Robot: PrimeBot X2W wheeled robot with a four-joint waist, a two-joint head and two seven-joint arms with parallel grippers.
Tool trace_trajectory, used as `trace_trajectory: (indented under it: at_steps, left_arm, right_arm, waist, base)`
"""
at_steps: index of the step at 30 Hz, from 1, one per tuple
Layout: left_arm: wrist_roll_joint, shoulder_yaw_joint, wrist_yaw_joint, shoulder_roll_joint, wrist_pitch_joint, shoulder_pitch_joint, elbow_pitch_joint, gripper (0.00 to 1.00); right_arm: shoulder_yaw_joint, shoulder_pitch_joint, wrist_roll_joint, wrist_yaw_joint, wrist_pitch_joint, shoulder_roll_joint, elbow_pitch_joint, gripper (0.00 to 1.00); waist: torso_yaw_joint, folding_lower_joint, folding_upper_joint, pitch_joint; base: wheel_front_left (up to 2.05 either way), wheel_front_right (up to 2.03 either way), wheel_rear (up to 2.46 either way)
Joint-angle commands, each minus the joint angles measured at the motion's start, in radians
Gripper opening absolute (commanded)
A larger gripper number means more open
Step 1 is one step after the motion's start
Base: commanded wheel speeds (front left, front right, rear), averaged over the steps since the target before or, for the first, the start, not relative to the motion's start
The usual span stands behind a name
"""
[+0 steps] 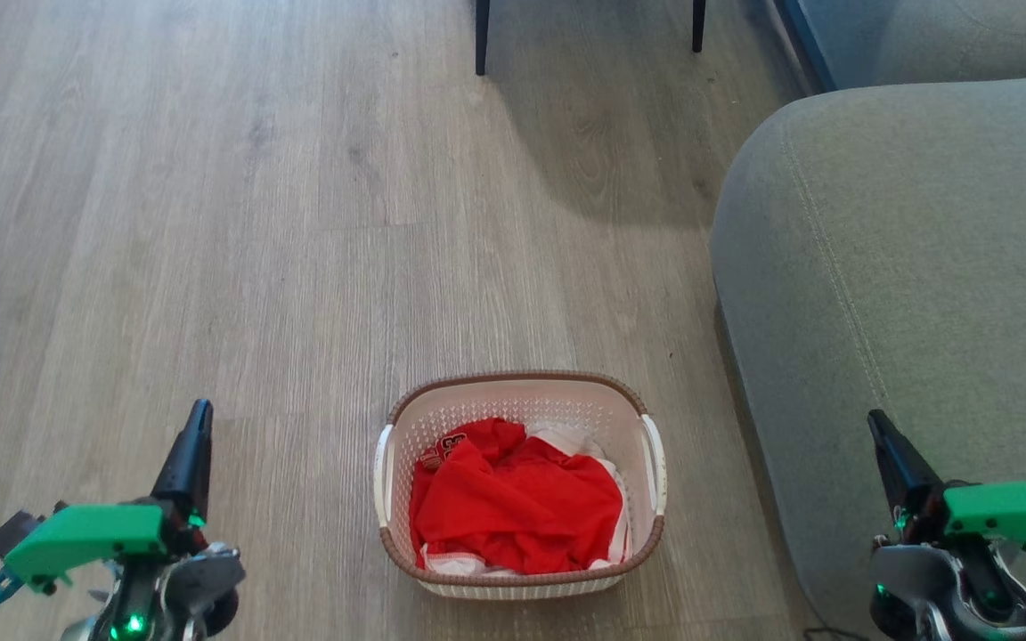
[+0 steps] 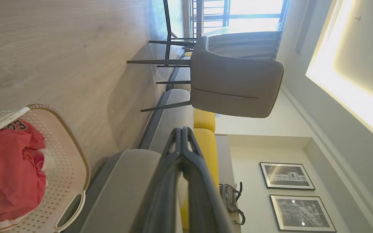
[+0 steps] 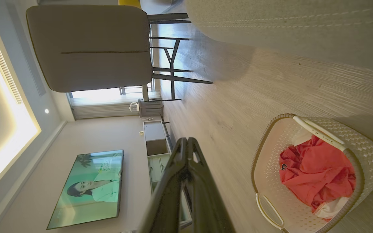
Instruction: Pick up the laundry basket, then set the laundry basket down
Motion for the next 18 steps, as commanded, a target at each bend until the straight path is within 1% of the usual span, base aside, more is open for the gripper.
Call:
trace_trajectory:
  at_steps: [1, 18]
  left_arm:
    - [-0.021, 0.039, -0.011, 0.004, 0.008, -0.058, -0.029, 0.0]
    - [-0.016, 0.045, -0.011, -0.001, 0.012, -0.058, -0.029, 0.0]
  right_arm:
    - [0.015, -0.05, 0.022, -0.002, 0.01, -0.017, -0.03, 0.0]
    - [0.009, -0.051, 0.017, -0.002, 0.015, -0.012, -0.029, 0.0]
  waist:
    - [0.0, 0.0, 0.0, 0.0]
    - [0.0, 0.0, 0.0, 0.0]
  base:
    - [0.0, 0.0, 0.0]
    - [0.0, 0.0, 0.0]
